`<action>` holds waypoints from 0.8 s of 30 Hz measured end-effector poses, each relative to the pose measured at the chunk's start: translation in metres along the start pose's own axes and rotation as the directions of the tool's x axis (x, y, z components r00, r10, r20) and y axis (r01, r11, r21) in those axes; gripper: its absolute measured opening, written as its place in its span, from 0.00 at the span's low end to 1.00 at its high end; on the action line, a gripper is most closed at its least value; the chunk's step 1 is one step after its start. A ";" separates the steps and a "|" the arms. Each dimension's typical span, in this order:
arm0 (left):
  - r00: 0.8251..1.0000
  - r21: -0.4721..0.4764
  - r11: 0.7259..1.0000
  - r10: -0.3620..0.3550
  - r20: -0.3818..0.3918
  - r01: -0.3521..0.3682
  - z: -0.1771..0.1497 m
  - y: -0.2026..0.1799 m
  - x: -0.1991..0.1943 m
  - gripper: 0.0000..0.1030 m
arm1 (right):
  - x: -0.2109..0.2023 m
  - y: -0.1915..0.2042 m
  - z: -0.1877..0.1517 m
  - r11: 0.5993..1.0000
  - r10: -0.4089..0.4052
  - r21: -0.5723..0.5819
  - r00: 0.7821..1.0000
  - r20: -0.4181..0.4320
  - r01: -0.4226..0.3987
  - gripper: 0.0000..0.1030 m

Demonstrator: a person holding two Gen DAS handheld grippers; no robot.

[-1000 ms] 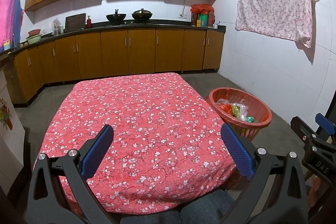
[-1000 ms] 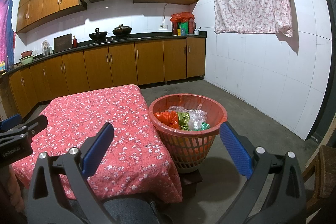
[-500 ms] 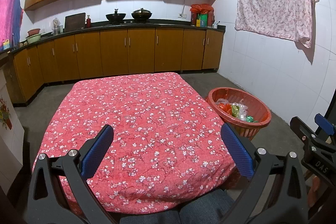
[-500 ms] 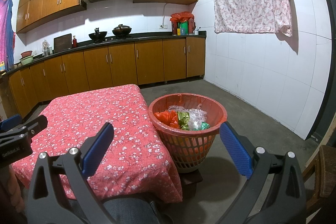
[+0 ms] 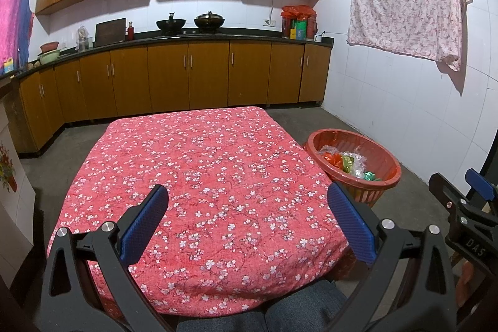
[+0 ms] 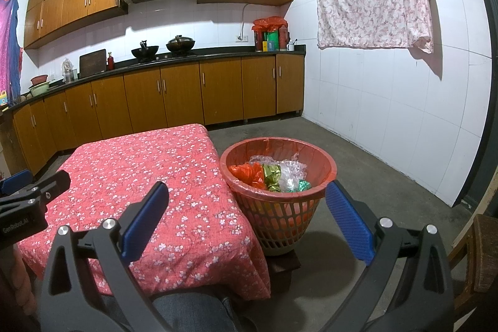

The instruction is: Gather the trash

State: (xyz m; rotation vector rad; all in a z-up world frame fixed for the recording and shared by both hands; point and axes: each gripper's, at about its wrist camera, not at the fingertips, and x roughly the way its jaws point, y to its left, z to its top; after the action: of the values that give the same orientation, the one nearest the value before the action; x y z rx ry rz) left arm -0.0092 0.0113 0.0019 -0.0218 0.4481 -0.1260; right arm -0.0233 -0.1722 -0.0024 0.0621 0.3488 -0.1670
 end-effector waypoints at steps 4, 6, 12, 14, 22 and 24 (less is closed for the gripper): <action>1.000 0.000 1.000 0.001 0.000 -0.001 0.001 0.001 0.001 0.98 | -0.001 0.000 0.000 1.000 0.000 0.000 1.000 -0.001 0.000 0.96; 1.000 -0.001 1.000 0.000 0.000 0.000 0.000 0.000 0.000 0.98 | -0.001 0.000 0.000 1.000 0.000 0.001 1.000 0.000 0.000 0.96; 1.000 0.000 1.000 0.000 0.000 0.000 0.000 0.000 0.000 0.98 | -0.001 -0.001 0.001 1.000 0.000 0.000 1.000 -0.001 0.000 0.96; 1.000 -0.001 1.000 0.000 -0.001 0.000 0.001 0.000 0.000 0.98 | 0.000 -0.001 0.001 1.000 0.000 0.000 1.000 -0.001 0.000 0.96; 1.000 -0.001 1.000 0.000 0.000 0.000 0.001 0.001 0.001 0.98 | 0.000 -0.001 0.002 1.000 0.000 0.000 1.000 -0.001 0.000 0.96; 1.000 -0.001 1.000 0.000 0.000 0.000 0.002 0.001 0.001 0.98 | -0.001 -0.001 0.001 1.000 0.000 0.000 1.000 -0.001 0.000 0.96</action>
State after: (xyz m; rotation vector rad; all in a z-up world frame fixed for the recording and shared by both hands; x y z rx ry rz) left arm -0.0075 0.0122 0.0029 -0.0224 0.4486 -0.1255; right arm -0.0240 -0.1731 -0.0009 0.0625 0.3498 -0.1668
